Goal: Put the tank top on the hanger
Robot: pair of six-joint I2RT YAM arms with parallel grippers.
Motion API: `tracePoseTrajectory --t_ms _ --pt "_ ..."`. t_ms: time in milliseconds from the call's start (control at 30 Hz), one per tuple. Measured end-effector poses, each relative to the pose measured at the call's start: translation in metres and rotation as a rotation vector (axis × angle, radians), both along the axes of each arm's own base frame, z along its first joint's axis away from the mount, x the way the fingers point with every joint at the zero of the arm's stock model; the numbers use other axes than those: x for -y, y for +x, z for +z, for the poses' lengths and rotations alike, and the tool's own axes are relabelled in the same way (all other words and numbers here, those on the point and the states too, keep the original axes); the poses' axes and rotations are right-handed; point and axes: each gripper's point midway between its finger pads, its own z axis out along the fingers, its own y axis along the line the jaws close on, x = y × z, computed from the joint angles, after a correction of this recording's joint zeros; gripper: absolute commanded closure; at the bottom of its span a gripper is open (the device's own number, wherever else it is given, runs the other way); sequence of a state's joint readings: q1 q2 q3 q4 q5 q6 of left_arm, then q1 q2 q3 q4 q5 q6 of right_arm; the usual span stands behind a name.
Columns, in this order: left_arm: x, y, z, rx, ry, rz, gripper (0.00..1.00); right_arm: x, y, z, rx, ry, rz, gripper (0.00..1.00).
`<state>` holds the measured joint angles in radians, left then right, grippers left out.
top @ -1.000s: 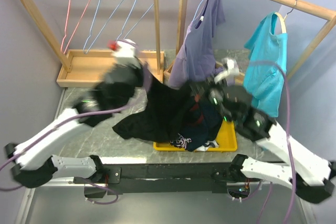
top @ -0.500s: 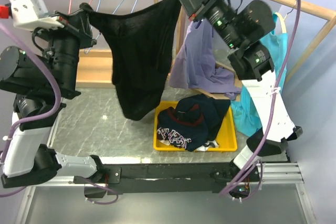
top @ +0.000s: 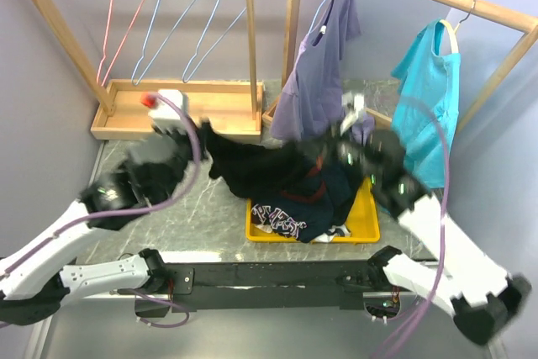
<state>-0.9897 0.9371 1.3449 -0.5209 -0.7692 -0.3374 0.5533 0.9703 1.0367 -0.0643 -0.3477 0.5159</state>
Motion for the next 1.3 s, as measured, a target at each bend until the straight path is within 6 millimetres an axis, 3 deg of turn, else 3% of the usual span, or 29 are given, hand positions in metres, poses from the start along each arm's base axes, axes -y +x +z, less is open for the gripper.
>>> tracePoseTrajectory --t_ms 100,267,333,400,500,567,633,733,833,967,1133,1200,1300 --pt "0.015 -0.007 -0.075 -0.147 0.026 -0.056 0.99 0.019 -0.029 -0.093 -0.144 -0.057 -0.018 1.00" --pt "0.035 -0.025 -0.194 -0.399 0.077 -0.117 0.99 0.037 -0.049 -0.199 -0.348 -0.150 -0.060 1.00" --pt "0.036 -0.032 -0.220 -0.465 0.083 -0.124 0.99 0.044 -0.056 -0.225 -0.406 -0.182 -0.082 0.86" --pt "0.038 -0.037 -0.230 -0.498 0.068 -0.131 0.98 0.051 -0.060 -0.235 -0.434 -0.195 -0.112 0.72" --pt "0.043 -0.036 -0.231 -0.507 0.033 -0.132 0.87 0.056 -0.057 -0.226 -0.406 -0.175 -0.149 0.57" --pt "0.047 -0.034 -0.232 -0.511 0.021 -0.125 0.82 0.059 -0.056 -0.220 -0.386 -0.158 -0.171 0.52" --pt "0.049 -0.033 -0.236 -0.520 0.029 -0.119 0.56 0.059 -0.055 -0.216 -0.377 -0.153 -0.187 0.46" --pt "0.052 -0.030 -0.236 -0.529 0.047 -0.111 0.50 0.055 -0.059 -0.210 -0.375 -0.158 -0.189 0.42" --pt "0.055 -0.023 -0.218 -0.499 0.039 -0.106 0.39 0.050 -0.061 -0.199 -0.362 -0.166 -0.186 0.40" --pt "0.059 -0.015 -0.164 -0.401 -0.009 -0.134 0.33 0.042 -0.059 -0.184 -0.338 -0.163 -0.188 0.39" --pt "0.049 -0.004 -0.060 -0.201 -0.086 -0.145 0.28 0.039 -0.052 -0.180 -0.334 -0.182 -0.217 0.30" --pt "0.036 0.009 -0.012 -0.116 -0.123 -0.108 0.17 0.039 -0.049 -0.179 -0.335 -0.193 -0.231 0.30" --pt "0.010 0.035 0.053 0.027 -0.167 -0.026 0.16 0.035 -0.044 -0.174 -0.335 -0.205 -0.242 0.29"
